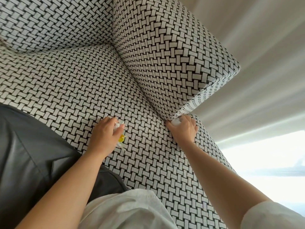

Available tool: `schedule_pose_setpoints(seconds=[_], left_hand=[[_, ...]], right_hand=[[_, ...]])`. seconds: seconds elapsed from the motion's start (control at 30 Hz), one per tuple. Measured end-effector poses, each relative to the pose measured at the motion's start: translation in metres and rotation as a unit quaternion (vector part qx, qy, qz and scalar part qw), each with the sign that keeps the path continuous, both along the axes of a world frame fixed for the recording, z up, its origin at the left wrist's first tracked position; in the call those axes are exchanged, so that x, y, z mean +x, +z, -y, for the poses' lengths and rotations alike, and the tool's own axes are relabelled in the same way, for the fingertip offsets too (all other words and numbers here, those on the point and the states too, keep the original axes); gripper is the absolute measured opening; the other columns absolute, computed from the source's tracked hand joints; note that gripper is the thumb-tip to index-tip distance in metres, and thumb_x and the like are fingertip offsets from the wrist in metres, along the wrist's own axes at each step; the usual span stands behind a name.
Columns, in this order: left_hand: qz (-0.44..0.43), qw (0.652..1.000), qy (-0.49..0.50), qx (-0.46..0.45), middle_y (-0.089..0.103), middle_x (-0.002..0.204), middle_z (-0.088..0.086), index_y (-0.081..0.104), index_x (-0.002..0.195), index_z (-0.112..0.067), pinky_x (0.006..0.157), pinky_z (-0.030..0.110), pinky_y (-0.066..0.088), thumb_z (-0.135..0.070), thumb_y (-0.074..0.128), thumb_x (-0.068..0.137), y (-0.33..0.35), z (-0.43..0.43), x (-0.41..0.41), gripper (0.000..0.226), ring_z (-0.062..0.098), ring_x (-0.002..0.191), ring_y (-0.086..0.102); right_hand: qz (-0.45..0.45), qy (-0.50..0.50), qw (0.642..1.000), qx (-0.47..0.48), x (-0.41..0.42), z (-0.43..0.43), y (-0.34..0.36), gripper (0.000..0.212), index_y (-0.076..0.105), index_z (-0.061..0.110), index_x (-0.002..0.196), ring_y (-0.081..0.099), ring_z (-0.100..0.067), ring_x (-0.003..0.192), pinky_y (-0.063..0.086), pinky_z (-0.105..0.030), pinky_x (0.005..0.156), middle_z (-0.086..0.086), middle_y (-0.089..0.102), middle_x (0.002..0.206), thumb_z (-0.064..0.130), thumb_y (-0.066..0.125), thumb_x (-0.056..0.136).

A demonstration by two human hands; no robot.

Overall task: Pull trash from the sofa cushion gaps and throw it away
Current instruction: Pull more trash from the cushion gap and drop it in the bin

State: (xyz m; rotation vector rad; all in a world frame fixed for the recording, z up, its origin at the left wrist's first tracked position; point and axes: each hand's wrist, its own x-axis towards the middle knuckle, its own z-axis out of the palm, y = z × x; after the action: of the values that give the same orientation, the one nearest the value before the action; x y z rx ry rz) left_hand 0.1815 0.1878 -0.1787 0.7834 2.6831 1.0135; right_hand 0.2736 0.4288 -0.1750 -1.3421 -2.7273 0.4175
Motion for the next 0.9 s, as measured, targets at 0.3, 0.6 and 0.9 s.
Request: schedule_pose_setpoints(seconds=[0.3, 0.6, 0.9], left_hand=[[0.055, 0.998, 0.032, 0.024, 0.043, 0.102, 0.004, 0.049, 0.097, -0.010, 0.059, 0.025, 0.047, -0.029, 0.045, 0.093, 0.007, 0.005, 0.004, 0.020, 0.018, 0.077, 0.053], [0.051, 0.998, 0.035, -0.013, 0.050, 0.066, -0.003, 0.048, 0.093, -0.012, 0.043, 0.017, 0.032, -0.027, 0.040, 0.096, 0.017, 0.008, 0.007, 0.018, 0.008, 0.053, 0.048], [0.083, 0.996, 0.033, 0.018, 0.052, 0.060, -0.005, 0.051, 0.088, -0.017, 0.040, 0.017, 0.030, -0.042, 0.046, 0.091, 0.019, 0.008, 0.010, 0.026, 0.006, 0.044, 0.045]], right_hand=[[-0.025, 0.011, 1.000, -0.007, -0.004, -0.002, 0.004, 0.037, 0.049, 0.021, 0.085, 0.045, -0.015, 0.093, 0.036, -0.032, 0.094, 0.007, 0.050, 0.090, 0.053, 0.062, 0.072], [-0.100, 0.013, 0.994, -0.037, 0.002, 0.014, 0.002, 0.019, 0.054, 0.019, 0.079, 0.051, -0.014, 0.077, 0.045, -0.038, 0.087, 0.006, 0.056, 0.077, 0.033, 0.066, 0.074], [-0.155, 0.088, 0.984, -0.006, 0.026, 0.051, -0.007, 0.020, 0.052, 0.020, 0.096, 0.049, -0.007, 0.077, 0.033, -0.022, 0.080, 0.011, 0.054, 0.084, 0.026, 0.062, 0.079]])
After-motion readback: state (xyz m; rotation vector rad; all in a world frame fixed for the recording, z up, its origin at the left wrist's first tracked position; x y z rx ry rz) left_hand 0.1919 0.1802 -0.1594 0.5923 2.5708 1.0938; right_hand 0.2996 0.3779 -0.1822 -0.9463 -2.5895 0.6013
